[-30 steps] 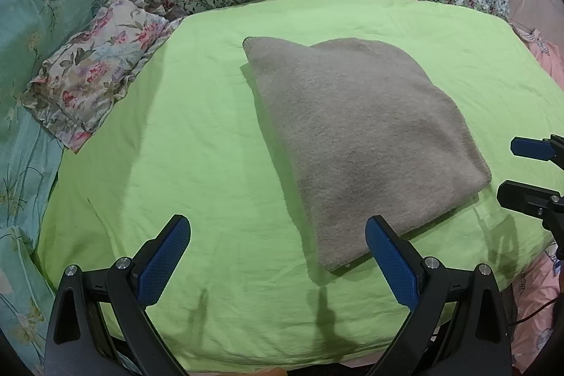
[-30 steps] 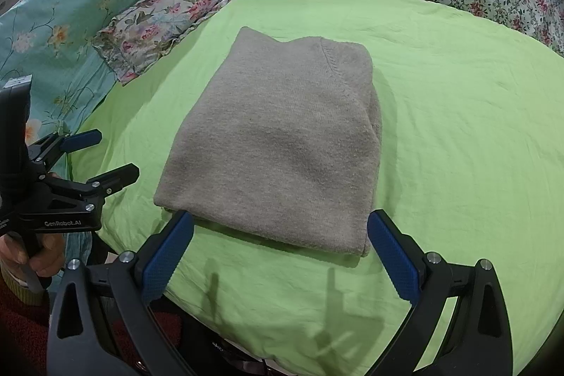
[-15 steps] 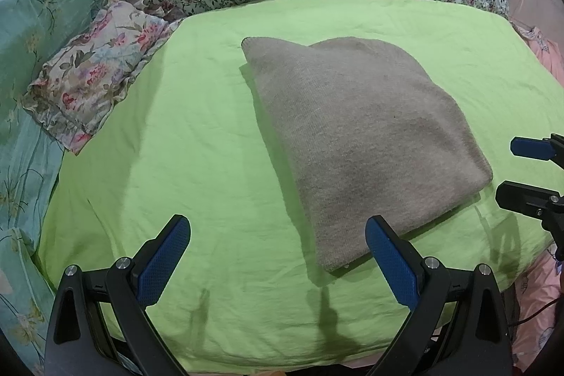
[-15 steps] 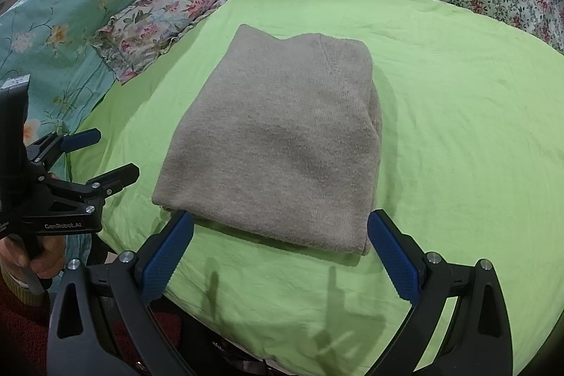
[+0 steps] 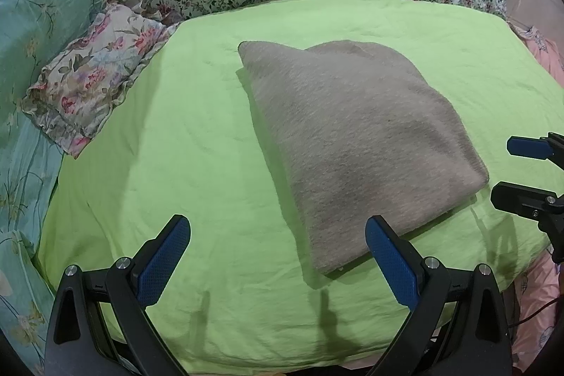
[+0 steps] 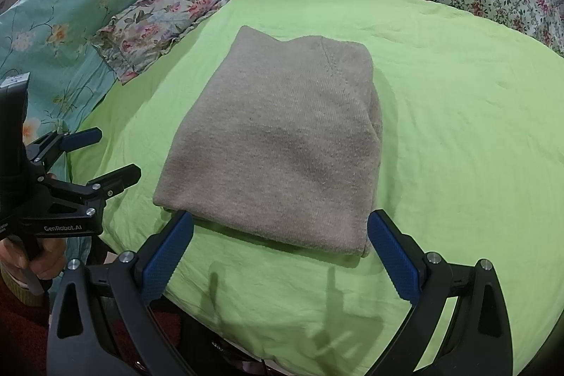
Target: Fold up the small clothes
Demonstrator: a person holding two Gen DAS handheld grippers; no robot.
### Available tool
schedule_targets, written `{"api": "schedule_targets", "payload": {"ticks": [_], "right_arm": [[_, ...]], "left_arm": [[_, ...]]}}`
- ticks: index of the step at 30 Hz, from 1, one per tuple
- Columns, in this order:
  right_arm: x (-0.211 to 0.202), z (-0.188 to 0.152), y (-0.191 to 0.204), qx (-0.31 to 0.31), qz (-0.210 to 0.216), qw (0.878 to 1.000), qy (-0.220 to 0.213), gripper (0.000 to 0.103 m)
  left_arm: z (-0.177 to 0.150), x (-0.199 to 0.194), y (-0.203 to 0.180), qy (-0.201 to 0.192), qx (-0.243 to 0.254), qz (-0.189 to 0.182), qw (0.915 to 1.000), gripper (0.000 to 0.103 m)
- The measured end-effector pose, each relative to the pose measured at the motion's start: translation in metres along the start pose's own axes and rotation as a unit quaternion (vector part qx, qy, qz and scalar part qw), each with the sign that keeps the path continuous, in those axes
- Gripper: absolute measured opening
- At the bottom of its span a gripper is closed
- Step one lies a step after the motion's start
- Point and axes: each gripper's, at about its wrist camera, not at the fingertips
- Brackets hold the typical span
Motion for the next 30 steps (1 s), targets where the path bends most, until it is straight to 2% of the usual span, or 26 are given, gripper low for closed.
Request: {"api": "schedule_targets", "payload": {"ticks": [30], "right_arm": [[0.0037, 0.0032, 0.0049, -0.011, -0.010, 1.000, 0.010, 0.099]], "left_arm": [[-0.0016, 0.0003, -0.0025, -0.001, -0.004, -0.009, 1.0000, 0.100]]}}
Point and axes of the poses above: each gripper's, at about its wrist camera, not at the fingertips, and x roughly the way its jaws point, y to its left, z to its top, and after that the axes turned 3 degrees about z, right-handed
